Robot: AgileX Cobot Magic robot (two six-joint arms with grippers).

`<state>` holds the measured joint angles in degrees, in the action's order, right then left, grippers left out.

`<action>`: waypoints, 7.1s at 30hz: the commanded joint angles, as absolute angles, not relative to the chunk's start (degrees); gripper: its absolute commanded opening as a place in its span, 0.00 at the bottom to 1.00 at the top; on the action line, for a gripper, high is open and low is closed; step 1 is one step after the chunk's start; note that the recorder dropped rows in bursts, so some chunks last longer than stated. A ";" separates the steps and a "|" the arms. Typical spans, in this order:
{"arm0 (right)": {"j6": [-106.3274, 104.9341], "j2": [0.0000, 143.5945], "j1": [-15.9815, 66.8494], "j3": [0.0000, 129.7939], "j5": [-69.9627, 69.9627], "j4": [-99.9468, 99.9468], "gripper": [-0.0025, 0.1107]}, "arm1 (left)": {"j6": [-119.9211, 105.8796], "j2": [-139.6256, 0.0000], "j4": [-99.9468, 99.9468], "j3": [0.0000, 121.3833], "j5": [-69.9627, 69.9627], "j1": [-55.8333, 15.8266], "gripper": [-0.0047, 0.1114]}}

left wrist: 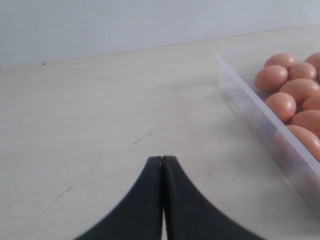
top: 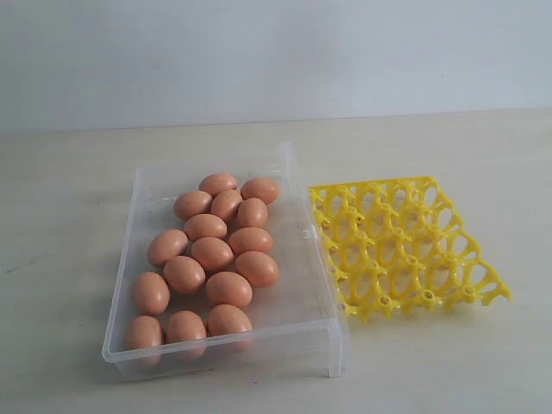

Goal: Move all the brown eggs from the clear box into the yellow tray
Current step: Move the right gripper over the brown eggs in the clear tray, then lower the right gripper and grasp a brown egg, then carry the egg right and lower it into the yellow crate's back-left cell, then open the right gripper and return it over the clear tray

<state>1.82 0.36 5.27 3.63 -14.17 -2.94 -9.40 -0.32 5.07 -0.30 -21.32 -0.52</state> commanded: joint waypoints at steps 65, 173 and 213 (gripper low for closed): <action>-23.83 128.83 38.02 113.58 -69.96 -23.42 0.46 | -9.09 0.00 5.28 0.00 -20.66 -0.60 0.04; 36.03 115.75 16.19 44.38 47.04 25.83 0.02 | -9.07 0.00 5.28 0.00 -20.66 -0.60 0.04; 34.54 110.96 16.19 48.41 35.64 28.68 0.52 | -9.22 0.00 5.28 0.00 -20.66 -0.60 0.04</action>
<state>35.12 116.98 16.47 48.17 40.47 27.13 -9.40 -0.32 5.07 -0.30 -21.21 -0.52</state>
